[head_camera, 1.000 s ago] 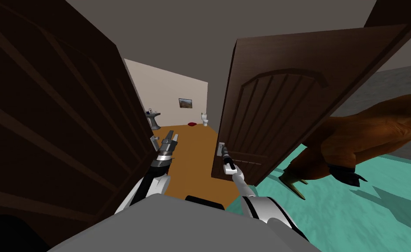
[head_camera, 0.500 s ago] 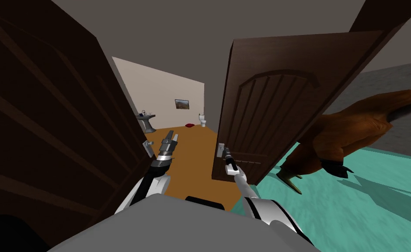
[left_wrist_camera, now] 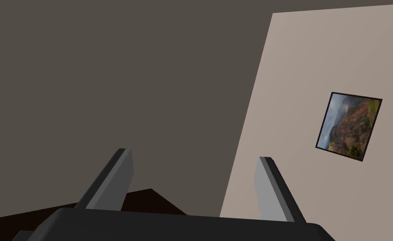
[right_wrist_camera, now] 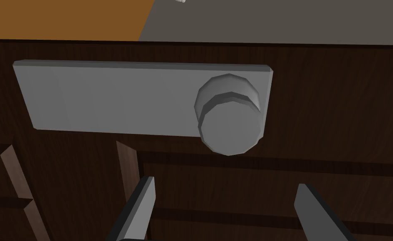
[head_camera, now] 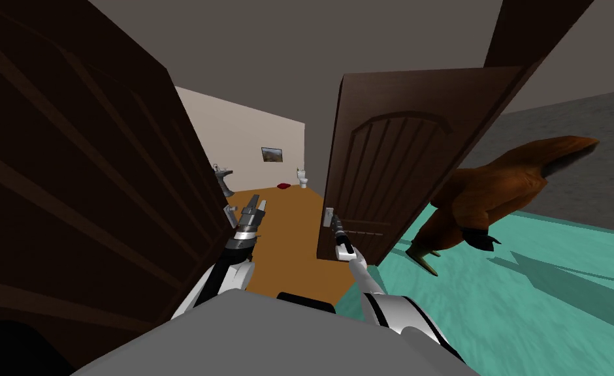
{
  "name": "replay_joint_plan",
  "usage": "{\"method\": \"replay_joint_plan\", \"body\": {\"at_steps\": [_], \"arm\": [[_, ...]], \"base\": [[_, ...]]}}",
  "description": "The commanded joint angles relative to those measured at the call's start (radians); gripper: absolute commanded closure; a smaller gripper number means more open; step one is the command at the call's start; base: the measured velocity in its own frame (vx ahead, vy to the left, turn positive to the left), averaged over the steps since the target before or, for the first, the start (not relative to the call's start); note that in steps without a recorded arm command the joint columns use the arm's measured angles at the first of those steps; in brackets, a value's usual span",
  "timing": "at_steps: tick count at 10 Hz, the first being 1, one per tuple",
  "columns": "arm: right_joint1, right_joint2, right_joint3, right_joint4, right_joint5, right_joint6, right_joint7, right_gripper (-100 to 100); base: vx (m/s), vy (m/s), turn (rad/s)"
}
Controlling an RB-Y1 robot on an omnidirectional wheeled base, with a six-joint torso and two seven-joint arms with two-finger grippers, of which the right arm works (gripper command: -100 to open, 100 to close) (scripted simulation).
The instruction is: Push the door open
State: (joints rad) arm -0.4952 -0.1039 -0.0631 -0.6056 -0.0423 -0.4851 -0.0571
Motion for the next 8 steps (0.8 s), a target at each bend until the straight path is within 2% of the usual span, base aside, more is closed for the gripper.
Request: {"method": "replay_joint_plan", "body": {"at_steps": [1, 3, 4, 8], "arm": [[0.005, 0.007, 0.006, -0.014, 0.002, 0.005, -0.002, -100], [0.003, 0.013, 0.010, -0.016, 0.003, 0.006, -0.003, -100], [0.000, 0.011, 0.008, -0.007, 0.002, 0.002, -0.003, -100], [0.004, 0.006, 0.001, -0.004, 0.000, -0.011, 0.001, -100]], "base": [[-0.260, 0.037, -0.022], [-0.241, 0.042, -0.018], [-0.109, 0.015, -0.004], [0.183, 0.014, 0.024]]}}
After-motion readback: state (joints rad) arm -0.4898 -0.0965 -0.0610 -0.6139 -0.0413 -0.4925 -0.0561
